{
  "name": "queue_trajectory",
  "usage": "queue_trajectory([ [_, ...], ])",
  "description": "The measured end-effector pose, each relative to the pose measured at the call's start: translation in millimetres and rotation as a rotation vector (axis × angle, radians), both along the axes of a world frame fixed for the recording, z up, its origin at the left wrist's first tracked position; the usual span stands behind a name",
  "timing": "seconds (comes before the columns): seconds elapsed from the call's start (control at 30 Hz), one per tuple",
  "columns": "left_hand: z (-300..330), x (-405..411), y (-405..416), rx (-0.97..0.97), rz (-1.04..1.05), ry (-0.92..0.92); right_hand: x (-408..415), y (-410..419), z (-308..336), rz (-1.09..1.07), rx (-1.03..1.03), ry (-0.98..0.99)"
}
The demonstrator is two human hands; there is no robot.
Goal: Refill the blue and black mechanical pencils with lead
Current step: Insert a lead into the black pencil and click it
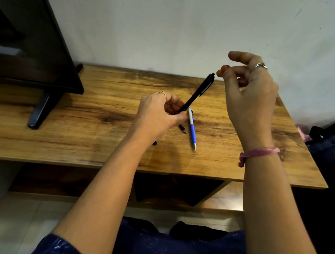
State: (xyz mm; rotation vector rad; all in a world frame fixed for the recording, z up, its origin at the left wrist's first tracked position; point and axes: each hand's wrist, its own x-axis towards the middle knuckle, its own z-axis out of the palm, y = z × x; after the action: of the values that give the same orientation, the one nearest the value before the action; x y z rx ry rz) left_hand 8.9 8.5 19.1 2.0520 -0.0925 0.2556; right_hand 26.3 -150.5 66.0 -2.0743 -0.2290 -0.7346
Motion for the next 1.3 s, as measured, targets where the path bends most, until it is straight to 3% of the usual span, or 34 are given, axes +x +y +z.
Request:
queue_trajectory([
  [0.13,-0.1,-1.0,2.3,-0.029,0.02,0.005,3.8,-4.5,-7.5,-0.009,0.046,0.05],
  [0.6,-5.3,4.8,11.2,-0.087,0.051,0.15,7.7,2.5,-36.2,0.057,-0.119,0.307],
  [0.9,-11.5,7.0,14.2,-0.4,0.026,0.306,-1.1,19.8,-42.8,0.33,0.366,0.63],
  [1.23,-11.1,4.4,23.0,-0.352,-0.017,0.335,0.6,34.4,-52.3,0.256,0.567,0.798],
  [1.3,-9.8,5.4,32.2,-0.336,0.046,0.311,2.0,36.0,-56.2,0.219,0.522,0.811],
])
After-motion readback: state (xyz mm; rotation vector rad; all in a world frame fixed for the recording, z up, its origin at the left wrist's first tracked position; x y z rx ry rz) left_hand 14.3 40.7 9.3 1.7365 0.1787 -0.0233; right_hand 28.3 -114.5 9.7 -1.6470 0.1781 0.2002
